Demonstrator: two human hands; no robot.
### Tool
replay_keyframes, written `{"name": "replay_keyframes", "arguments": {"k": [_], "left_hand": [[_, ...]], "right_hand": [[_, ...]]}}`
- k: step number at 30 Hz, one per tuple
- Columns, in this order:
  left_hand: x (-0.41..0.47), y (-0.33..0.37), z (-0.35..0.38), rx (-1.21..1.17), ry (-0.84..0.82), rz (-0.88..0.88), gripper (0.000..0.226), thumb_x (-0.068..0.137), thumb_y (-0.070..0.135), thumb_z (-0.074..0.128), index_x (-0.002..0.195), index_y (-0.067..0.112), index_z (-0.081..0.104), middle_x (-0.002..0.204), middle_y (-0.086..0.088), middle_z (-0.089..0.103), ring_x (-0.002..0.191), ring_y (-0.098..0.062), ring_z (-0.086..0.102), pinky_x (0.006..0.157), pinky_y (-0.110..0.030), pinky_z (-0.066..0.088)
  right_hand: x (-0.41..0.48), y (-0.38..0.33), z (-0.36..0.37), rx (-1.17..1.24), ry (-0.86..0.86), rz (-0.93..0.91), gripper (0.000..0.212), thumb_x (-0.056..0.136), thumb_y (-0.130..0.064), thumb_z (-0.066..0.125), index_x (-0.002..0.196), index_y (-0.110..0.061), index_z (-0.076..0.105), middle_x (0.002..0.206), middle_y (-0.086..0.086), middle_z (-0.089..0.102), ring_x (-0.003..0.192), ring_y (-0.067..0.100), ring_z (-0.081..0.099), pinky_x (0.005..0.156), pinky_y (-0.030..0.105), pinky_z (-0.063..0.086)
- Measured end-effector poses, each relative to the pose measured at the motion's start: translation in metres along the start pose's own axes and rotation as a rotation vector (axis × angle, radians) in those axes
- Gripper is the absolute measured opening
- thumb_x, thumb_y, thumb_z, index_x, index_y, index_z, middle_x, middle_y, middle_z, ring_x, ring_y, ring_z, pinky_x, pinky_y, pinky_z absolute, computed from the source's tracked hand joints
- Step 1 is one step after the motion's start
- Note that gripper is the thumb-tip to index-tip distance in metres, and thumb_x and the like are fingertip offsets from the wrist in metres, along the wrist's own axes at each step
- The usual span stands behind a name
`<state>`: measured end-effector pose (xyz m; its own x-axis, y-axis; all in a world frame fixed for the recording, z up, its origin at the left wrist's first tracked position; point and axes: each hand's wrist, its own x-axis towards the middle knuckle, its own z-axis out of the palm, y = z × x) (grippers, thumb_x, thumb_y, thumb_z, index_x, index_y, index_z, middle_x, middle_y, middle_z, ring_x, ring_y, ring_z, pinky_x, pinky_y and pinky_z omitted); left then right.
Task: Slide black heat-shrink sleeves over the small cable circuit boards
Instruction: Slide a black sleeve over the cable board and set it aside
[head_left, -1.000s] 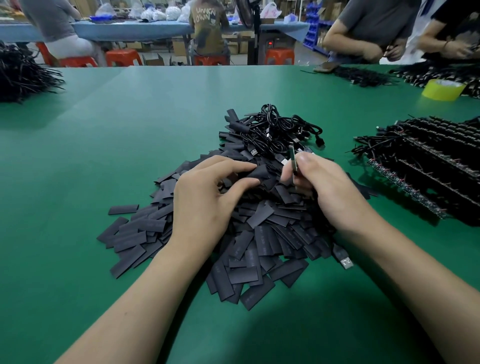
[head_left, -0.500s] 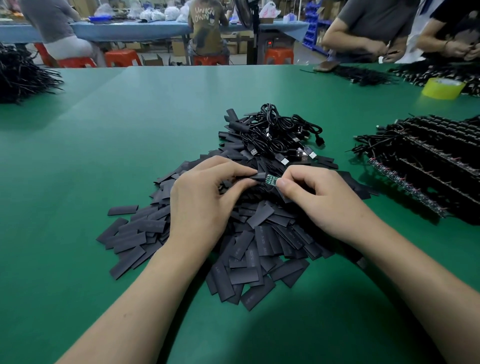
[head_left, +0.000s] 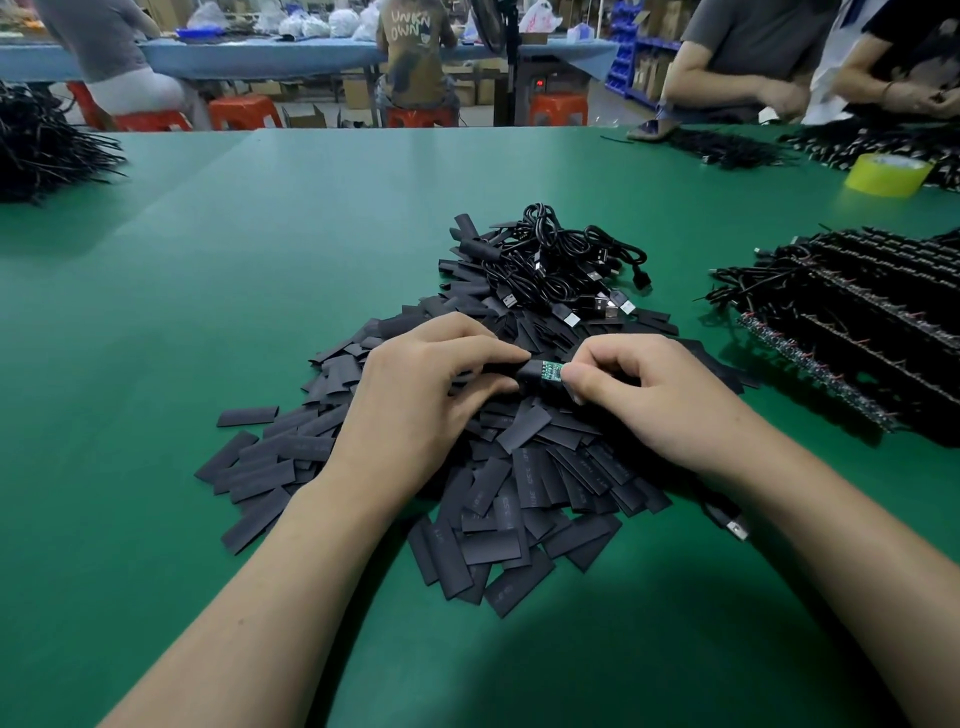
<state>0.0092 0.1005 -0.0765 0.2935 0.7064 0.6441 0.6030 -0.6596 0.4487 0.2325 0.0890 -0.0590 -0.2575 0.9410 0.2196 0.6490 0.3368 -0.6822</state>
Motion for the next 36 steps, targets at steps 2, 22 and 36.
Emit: {"name": "replay_keyframes", "arguments": {"k": [2, 22, 36], "left_hand": [[-0.0001, 0.001, 0.0004, -0.041, 0.005, -0.025, 0.022, 0.084, 0.02, 0.083, 0.106, 0.021, 0.081, 0.096, 0.01, 0.071, 0.083, -0.007, 0.066, 0.078, -0.024, 0.054], [-0.0034, 0.0064, 0.002, -0.013, 0.013, -0.065, 0.021, 0.09, 0.022, 0.077, 0.111, 0.021, 0.079, 0.099, 0.011, 0.067, 0.09, -0.004, 0.062, 0.081, -0.018, 0.05], [-0.0009, 0.0091, 0.0014, -0.113, 0.04, -0.134, 0.018, 0.082, 0.019, 0.084, 0.099, 0.021, 0.082, 0.092, 0.01, 0.07, 0.087, -0.005, 0.065, 0.077, -0.01, 0.045]], "right_hand": [[0.0001, -0.0001, 0.0001, -0.005, 0.012, -0.009, 0.033, 0.098, -0.037, 0.059, 0.069, -0.021, 0.061, 0.056, -0.017, 0.049, 0.054, 0.001, 0.04, 0.056, 0.018, 0.033], [-0.0002, -0.0025, 0.0047, -0.076, 0.013, -0.067, 0.031, 0.096, -0.039, 0.057, 0.071, -0.021, 0.059, 0.061, -0.011, 0.053, 0.055, 0.005, 0.043, 0.054, 0.017, 0.034], [0.0005, -0.0014, 0.002, 0.066, 0.107, -0.114, 0.012, 0.09, -0.03, 0.071, 0.098, -0.034, 0.063, 0.079, -0.009, 0.066, 0.073, 0.007, 0.059, 0.067, 0.02, 0.042]]}}
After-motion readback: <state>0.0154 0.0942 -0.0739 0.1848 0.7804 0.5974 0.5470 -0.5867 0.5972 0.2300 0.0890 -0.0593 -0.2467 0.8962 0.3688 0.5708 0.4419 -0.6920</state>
